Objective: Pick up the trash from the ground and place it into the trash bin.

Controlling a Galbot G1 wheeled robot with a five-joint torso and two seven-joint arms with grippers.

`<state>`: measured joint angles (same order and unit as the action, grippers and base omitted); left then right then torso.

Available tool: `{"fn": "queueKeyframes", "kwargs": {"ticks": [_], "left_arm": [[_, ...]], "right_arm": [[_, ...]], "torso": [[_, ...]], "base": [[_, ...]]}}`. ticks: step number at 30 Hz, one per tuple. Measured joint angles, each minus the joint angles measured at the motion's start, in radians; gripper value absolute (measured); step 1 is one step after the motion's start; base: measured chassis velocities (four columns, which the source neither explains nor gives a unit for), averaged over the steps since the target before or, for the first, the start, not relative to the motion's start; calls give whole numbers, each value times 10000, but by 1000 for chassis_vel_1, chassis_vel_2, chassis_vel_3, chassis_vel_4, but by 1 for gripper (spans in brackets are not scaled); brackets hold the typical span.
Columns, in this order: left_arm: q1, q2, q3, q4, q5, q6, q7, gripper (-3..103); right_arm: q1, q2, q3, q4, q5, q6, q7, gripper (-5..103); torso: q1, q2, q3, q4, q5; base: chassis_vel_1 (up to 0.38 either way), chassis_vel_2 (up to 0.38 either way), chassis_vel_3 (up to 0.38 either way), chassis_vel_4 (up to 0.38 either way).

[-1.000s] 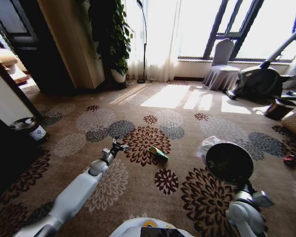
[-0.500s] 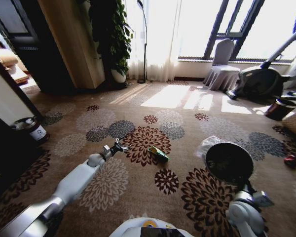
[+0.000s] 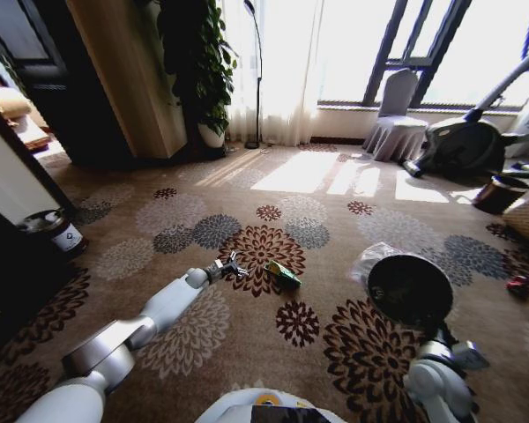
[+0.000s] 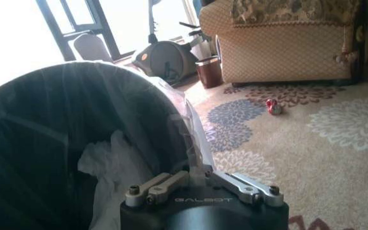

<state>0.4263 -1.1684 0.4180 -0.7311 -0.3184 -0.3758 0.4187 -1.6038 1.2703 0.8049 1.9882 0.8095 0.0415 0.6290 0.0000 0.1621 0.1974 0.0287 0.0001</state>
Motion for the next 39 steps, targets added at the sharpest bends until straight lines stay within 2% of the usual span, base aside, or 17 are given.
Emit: {"fn": "queueKeyframes", "kwargs": {"ticks": [7,16,20,25,31,39], "left_arm": [[-285,-679,421,889,177,-171,-32,94],[-357,-1083,620,1345,184,-181,-71,94],[-331,-1146,619,1433,-82,-84,-73,94],[99,-879,751,633,-590,386,-110,94],[407,-721,613,324,-612,537,-173,94],[1185,-507,-334,-823,-644,1423,-879,94]], "right_arm": [[0,0,0,0,0,0,0,0],[-1,0,-1,0,0,0,-1,0],[0,0,-1,0,0,0,0,0],[1,-1,0,-1,0,0,1,0],[-1,-1,0,0,0,0,0,0],[-2,0,0,0,0,0,0,0]], "torso": [[0,0,0,0,0],[0,0,-2,1,-1],[0,0,-2,-1,-1],[1,-1,2,-3,2],[0,0,-1,3,-5],[0,0,-2,0,2]], "base": [[0,0,0,0],[-42,0,37,-8],[-155,-5,168,3],[-170,0,172,-4],[-44,-1,35,-2],[0,0,0,0]]}}
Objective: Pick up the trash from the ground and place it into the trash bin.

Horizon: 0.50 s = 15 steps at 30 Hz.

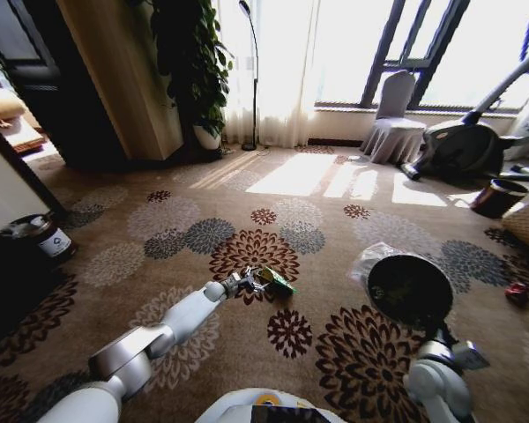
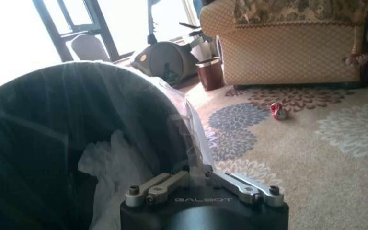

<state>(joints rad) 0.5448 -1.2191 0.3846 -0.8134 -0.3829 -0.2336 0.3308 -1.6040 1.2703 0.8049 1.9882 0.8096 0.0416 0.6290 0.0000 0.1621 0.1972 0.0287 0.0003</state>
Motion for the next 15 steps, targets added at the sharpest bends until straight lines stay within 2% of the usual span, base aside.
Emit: {"fn": "queueKeyframes", "kwargs": {"ticks": [2,8,11,14,15], "left_arm": [[334,121,-477,-369,198,149,-142,94],[779,323,-1083,-835,298,240,-262,94],[1017,441,-1443,-1027,691,159,-273,94],[1160,537,-1699,-1027,1546,-139,-221,92],[1160,537,-1699,-1027,1546,-139,-221,92]], "right_arm": [[1,0,0,0,0,0,0,0],[1,0,0,0,0,0,0,0],[1,0,0,0,0,0,1,0],[1,0,2,0,0,0,2,0],[1,0,2,0,0,0,2,0]], "torso": [[0,0,0,0,-4],[0,0,0,1,-5],[0,0,0,-1,1],[1,0,2,-3,0],[1,0,2,-3,0]], "base": [[-85,-60,96,61],[-116,-114,126,122],[-116,-102,116,101],[-65,-73,37,43],[0,0,0,0]]}}
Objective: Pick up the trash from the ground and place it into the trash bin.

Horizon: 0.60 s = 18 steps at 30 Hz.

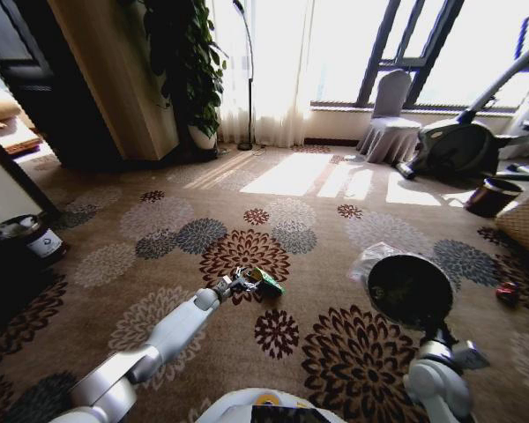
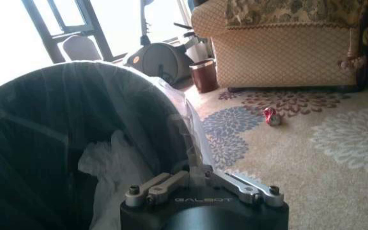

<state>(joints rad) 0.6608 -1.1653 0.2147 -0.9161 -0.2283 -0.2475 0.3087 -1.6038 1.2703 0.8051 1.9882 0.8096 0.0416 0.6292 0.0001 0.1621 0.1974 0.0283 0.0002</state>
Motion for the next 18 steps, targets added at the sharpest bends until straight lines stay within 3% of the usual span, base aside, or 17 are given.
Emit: {"fn": "queueKeyframes", "kwargs": {"ticks": [6,18], "left_arm": [[24,-60,-103,225,629,-135,63,96],[-147,-83,-90,848,1995,-787,499,96]], "right_arm": [[0,0,-3,1,0,0,-5,0],[0,0,-2,1,0,0,-4,0]], "torso": [[-1,0,-1,14,-4],[-1,0,-1,2,-3]], "base": [[0,0,0,0],[-79,-77,70,69]]}}
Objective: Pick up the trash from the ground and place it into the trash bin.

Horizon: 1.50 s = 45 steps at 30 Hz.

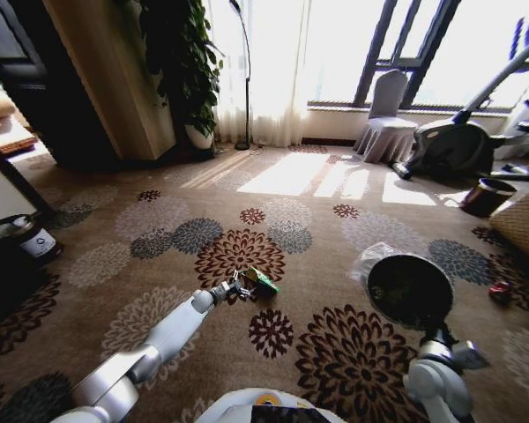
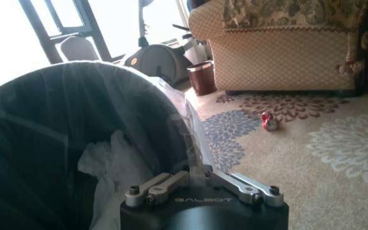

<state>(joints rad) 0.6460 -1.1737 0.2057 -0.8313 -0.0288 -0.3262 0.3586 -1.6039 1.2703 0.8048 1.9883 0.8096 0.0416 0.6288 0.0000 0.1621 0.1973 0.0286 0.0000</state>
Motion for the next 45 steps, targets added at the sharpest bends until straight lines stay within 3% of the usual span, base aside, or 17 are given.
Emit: {"fn": "queueKeyframes", "kwargs": {"ticks": [7,15,19,24,40,45], "left_arm": [[7,34,-41,483,918,-566,520,97],[-393,-325,-223,1318,1559,-969,504,98],[-559,-573,-381,1613,1876,-925,167,101],[-602,-750,-474,1792,2007,-634,-160,97],[-494,-838,-552,1971,2010,-624,25,98],[-280,-784,-488,1921,2010,-649,362,98]], "right_arm": [[0,0,4,-1,0,0,4,0],[0,0,1,0,0,0,2,0],[0,0,2,0,0,0,3,0],[0,0,1,0,0,0,3,0],[-1,0,1,0,0,0,3,0],[3,0,1,0,0,0,3,0]], "torso": [[0,0,0,-1,2],[0,0,0,5,1],[0,0,0,-2,2],[0,0,0,2,1],[0,0,-1,2,-2],[1,0,2,0,1]], "base": [[-102,-84,95,102],[0,0,0,0],[0,0,0,0],[0,0,0,0],[-48,18,48,-16],[-234,107,211,-134]]}}
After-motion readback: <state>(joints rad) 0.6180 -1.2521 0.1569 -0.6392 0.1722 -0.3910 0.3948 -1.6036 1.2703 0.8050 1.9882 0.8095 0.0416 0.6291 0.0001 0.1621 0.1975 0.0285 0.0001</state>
